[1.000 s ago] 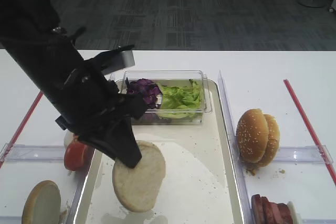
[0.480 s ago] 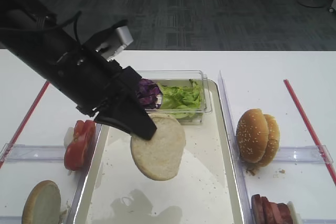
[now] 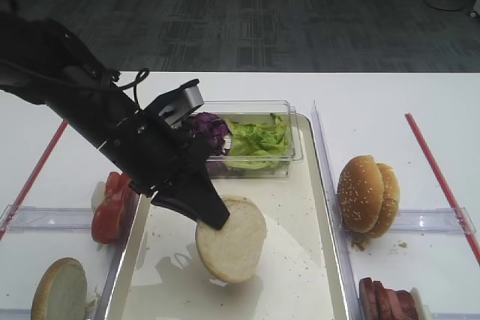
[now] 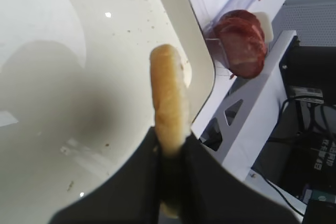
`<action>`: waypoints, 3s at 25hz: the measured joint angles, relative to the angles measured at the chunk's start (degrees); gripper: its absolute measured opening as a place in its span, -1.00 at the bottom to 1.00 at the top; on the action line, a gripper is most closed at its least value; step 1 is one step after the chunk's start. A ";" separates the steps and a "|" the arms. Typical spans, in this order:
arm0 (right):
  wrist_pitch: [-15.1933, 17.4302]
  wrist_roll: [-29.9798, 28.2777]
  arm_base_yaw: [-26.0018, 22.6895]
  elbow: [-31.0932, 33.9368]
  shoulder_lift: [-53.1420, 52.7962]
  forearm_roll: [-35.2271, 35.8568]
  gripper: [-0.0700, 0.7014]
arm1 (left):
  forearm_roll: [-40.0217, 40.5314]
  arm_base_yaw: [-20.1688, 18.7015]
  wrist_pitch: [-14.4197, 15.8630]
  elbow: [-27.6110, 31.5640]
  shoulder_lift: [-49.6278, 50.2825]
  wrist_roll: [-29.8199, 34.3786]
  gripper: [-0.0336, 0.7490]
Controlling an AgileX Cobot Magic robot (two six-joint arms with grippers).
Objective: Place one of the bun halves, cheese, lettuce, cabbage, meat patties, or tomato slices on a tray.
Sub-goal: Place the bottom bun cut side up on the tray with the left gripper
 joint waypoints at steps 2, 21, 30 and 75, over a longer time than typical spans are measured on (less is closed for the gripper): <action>0.00 0.00 0.00 0.00 0.00 0.00 0.93 | 0.00 0.00 -0.11 -0.95 1.56 0.53 -0.84; 0.00 0.00 0.00 0.00 0.00 0.00 0.93 | 6.08 0.00 -0.24 -7.14 7.45 -1.18 -0.84; 0.00 0.00 0.00 0.00 0.00 0.00 0.93 | 6.08 0.00 -0.24 -7.24 7.45 -1.58 -0.84; 0.00 0.00 0.00 0.00 0.00 0.00 0.93 | 7.40 0.00 -3.82 -7.24 7.45 -5.06 -0.77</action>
